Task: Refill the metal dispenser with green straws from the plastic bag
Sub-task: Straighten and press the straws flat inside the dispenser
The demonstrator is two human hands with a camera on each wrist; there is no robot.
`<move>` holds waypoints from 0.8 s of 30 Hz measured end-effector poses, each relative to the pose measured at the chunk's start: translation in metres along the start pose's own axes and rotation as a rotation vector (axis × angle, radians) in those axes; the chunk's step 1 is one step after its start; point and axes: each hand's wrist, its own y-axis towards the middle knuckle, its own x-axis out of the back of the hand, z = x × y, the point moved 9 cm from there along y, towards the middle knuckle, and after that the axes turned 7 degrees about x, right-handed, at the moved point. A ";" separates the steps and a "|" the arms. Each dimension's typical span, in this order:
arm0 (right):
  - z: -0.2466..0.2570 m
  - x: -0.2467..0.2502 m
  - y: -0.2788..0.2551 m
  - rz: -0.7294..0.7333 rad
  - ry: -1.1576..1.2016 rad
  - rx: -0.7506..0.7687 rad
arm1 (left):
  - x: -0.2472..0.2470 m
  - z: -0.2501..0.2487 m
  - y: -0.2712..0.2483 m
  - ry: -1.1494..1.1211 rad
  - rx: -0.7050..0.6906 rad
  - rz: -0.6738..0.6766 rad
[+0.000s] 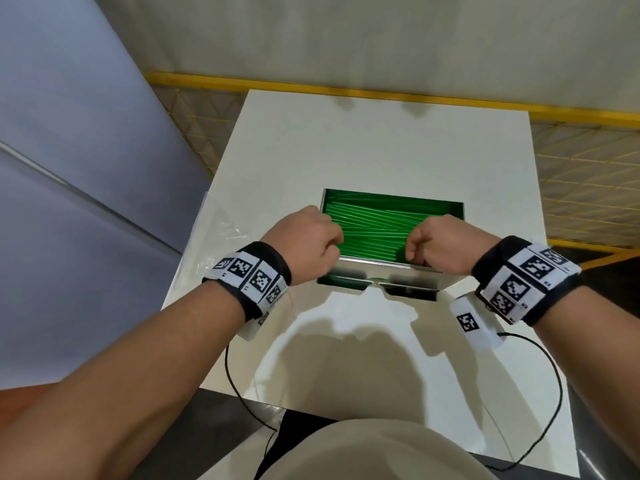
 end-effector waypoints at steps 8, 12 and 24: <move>-0.015 -0.024 0.005 0.158 -0.164 -0.144 | -0.035 -0.022 0.019 0.070 0.032 0.328; -0.015 -0.019 0.007 0.132 -0.118 -0.124 | -0.034 -0.022 0.029 0.028 0.035 0.284; -0.008 -0.008 0.014 0.066 -0.327 -0.063 | -0.059 -0.019 0.051 0.191 0.134 0.543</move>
